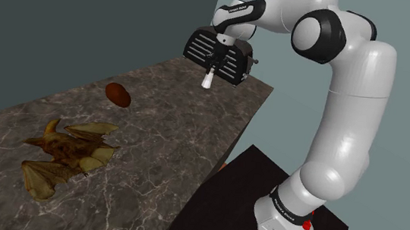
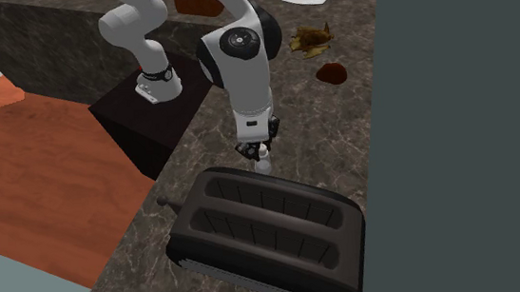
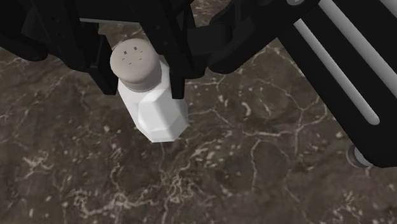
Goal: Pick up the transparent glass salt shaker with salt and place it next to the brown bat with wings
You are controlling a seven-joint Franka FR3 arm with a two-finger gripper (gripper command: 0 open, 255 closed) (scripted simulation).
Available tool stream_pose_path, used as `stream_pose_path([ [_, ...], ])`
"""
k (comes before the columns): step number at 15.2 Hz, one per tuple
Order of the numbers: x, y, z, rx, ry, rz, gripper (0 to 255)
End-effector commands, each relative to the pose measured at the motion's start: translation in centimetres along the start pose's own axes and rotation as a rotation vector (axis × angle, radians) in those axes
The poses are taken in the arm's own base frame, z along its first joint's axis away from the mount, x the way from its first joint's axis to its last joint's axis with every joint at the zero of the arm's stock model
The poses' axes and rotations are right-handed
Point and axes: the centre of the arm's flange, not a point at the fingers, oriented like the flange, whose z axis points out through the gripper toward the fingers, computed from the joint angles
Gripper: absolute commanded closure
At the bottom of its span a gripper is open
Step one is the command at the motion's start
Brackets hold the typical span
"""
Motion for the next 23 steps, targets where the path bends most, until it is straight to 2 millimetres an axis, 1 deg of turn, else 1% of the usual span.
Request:
stream_pose_path([
  [1, 0.0, 0.0, 0.0, 0.000, 0.000, 0.000, 255],
  [6, 0.0, 0.0, 0.0, 0.000, 0.000, 0.000, 255],
  [23, 0.1, -0.7, -8.9, 0.000, 0.000, 0.000, 255],
])
